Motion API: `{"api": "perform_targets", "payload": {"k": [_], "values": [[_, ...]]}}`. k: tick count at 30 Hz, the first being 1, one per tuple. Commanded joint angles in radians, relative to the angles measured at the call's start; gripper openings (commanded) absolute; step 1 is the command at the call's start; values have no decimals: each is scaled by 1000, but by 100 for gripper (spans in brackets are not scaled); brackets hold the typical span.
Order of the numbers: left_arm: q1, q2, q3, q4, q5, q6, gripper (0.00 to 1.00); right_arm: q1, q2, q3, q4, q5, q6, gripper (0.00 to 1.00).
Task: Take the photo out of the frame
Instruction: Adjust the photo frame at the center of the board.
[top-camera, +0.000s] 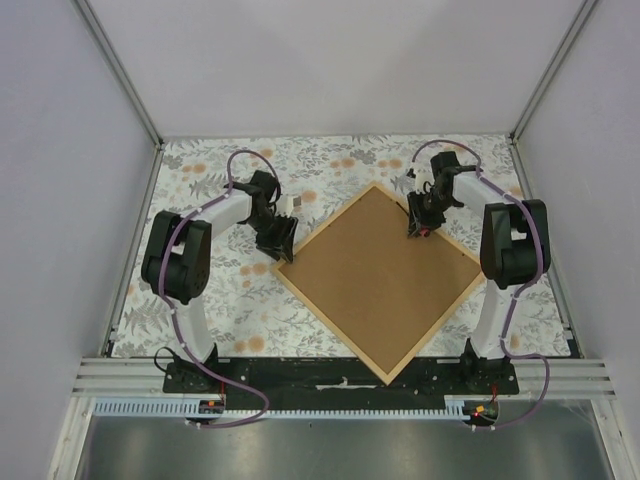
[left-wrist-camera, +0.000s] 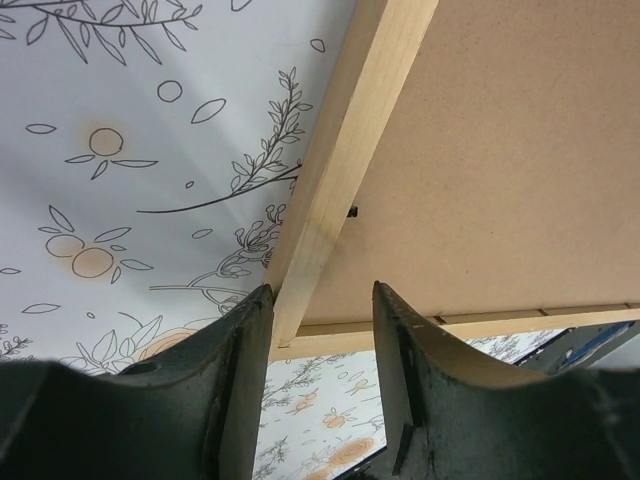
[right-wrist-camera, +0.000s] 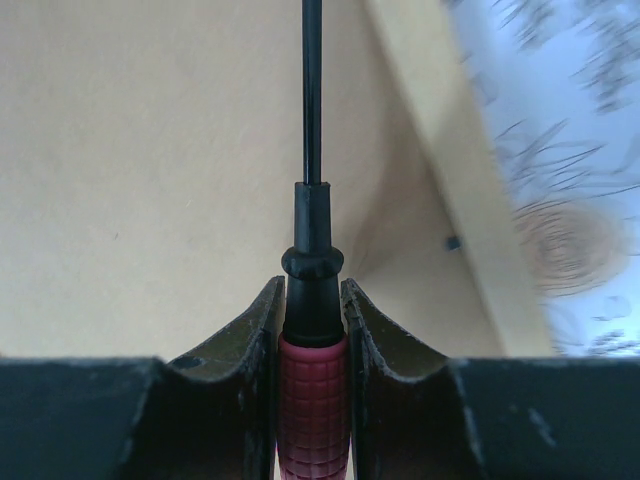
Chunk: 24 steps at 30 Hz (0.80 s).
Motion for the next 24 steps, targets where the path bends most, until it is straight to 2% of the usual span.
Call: {"api": "perform_targets", "payload": {"k": [1, 9, 13, 16, 19, 24], "values": [[-7, -32, -37, 14, 45, -35, 52, 13, 29, 141, 43, 171, 26, 0], [-110, -98, -98, 23, 85, -3, 58, 43, 226, 411, 50, 338, -20, 0], [-174, -133, -121, 23, 146, 17, 61, 65, 298, 520, 32, 331, -33, 0], [-208, -159, -124, 19, 185, 35, 62, 85, 274, 537, 26, 256, -59, 0], [-200, -201, -95, 19, 124, 32, 64, 86, 209, 537, -48, 125, -96, 0], [-102, -276, 14, 16, 123, 40, 69, 89, -50, 306, -137, -170, -230, 0]]}}
